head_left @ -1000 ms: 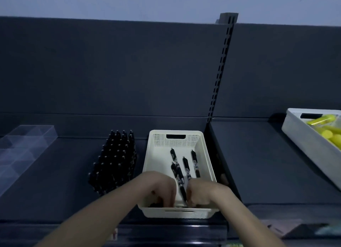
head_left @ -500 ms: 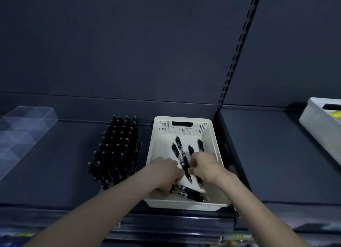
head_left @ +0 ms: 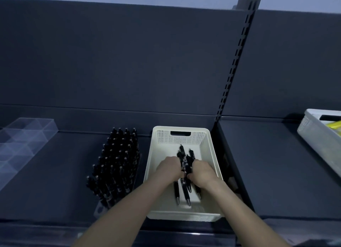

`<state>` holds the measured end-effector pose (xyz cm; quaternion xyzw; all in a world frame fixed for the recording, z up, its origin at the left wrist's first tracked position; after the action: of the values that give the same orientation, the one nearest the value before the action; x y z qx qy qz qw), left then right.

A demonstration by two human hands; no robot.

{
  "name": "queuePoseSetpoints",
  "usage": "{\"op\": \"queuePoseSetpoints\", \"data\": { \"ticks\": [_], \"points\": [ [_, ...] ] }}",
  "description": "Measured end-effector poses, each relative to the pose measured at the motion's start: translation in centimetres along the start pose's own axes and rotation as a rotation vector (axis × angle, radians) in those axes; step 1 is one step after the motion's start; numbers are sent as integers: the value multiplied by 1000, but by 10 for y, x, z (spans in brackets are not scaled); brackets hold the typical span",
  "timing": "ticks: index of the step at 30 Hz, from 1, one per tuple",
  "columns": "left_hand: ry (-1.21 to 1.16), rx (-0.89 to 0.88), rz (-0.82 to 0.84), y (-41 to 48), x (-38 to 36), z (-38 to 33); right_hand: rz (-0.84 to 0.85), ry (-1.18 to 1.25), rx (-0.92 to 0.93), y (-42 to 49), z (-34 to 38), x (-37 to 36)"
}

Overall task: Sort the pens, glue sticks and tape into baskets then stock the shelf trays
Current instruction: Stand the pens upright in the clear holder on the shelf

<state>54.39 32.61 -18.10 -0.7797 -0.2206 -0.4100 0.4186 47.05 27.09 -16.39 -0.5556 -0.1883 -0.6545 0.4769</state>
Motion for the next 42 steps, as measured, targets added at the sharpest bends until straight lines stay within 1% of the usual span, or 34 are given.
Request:
{"op": "queuePoseSetpoints", "data": {
  "ticks": [4,6,10,13,16,18,21,25,29,31,34,38,40,42],
  "points": [
    [-44,16,-9,9,4,0,60,-38,-20,0,1,-2],
    [-71,33,-56,11,8,1,94,-23,-44,1,0,-4],
    [-201,62,-161,16,16,6,106,46,-80,7,-3,-1],
    [-250,56,-149,18,14,6,116,150,-86,7,-5,-4],
    [-234,41,-103,23,9,0,105,164,-102,0,-8,-7],
    [-253,42,-82,27,7,-1,74,151,-127,-6,-11,-6],
    [-268,39,-80,28,7,-3,-20,188,-142,-15,-16,0],
    [-181,14,-61,25,-3,-16,-179,293,-104,-31,-24,18],
    [-164,-34,-64,20,-7,-37,-294,425,-48,-43,-28,33],
    [-161,-23,-104,15,-9,-44,-325,470,-31,-48,-30,38],
    [-195,4,-110,13,-22,-52,-362,550,-6,-56,-33,42],
    [-104,-14,-83,12,-23,-46,-371,669,-12,-66,-37,42],
    [-174,-52,-16,11,-13,-39,-384,776,-32,-71,-41,41],
    [-419,-91,57,5,3,-29,-406,868,-43,-77,-43,42]
  ]
}}
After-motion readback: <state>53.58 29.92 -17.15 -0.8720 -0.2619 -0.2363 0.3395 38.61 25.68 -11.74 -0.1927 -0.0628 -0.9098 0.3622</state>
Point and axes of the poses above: each hand's wrist, its own y-axis towards the middle knuckle, its own x-axis out of the back of the hand, z = x × y, the point moved 9 cm from there along y, towards the middle knuckle, and after that the axes turned 12 degrees about x, right-handed, at the moved point
